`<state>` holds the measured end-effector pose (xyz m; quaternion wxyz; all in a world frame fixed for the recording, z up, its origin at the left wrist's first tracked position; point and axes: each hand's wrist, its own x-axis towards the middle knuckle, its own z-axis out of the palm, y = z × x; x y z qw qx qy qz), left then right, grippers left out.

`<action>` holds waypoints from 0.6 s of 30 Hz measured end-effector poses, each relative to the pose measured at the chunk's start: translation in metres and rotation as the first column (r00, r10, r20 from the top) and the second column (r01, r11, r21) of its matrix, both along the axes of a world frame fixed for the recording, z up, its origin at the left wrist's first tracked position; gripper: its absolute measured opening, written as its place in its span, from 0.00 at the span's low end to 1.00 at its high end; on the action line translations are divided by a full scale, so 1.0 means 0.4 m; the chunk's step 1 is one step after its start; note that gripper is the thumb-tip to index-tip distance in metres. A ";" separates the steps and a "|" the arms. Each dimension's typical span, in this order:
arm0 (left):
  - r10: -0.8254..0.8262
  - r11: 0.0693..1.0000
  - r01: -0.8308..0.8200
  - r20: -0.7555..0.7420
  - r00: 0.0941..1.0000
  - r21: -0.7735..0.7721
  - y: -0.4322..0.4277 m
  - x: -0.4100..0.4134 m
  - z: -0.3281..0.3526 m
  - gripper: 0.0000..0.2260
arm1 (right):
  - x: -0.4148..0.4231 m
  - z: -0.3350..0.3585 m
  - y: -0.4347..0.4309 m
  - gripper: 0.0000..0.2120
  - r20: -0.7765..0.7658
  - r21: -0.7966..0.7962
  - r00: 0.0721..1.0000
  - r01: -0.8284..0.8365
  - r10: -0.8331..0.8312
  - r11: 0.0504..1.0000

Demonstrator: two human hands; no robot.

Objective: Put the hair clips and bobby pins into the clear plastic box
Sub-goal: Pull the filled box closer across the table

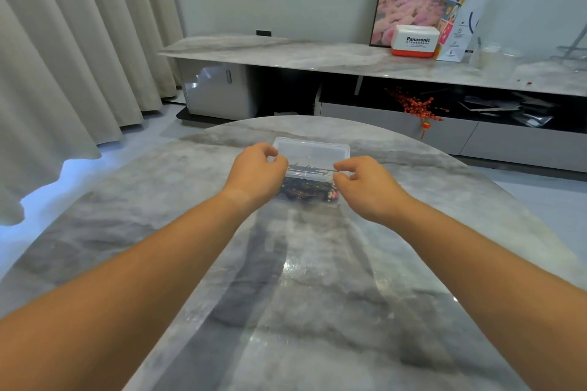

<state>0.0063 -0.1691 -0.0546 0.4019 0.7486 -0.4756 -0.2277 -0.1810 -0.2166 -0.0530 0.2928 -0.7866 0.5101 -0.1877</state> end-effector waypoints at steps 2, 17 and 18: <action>0.002 1.000 -0.003 0.030 1.000 0.014 0.000 0.002 0.000 0.18 | -0.002 -0.008 0.004 0.21 -0.048 -0.040 0.999 -0.022 0.020 0.999; 0.141 0.982 -0.097 -0.295 0.945 0.160 -0.043 0.054 -0.013 0.15 | -0.017 -0.004 -0.006 0.18 -0.222 -0.127 0.972 -0.111 0.081 0.986; 0.146 0.985 -0.112 -0.281 0.949 0.134 -0.042 0.051 -0.012 0.14 | -0.017 -0.004 -0.006 0.18 -0.220 -0.122 0.972 -0.111 0.082 0.986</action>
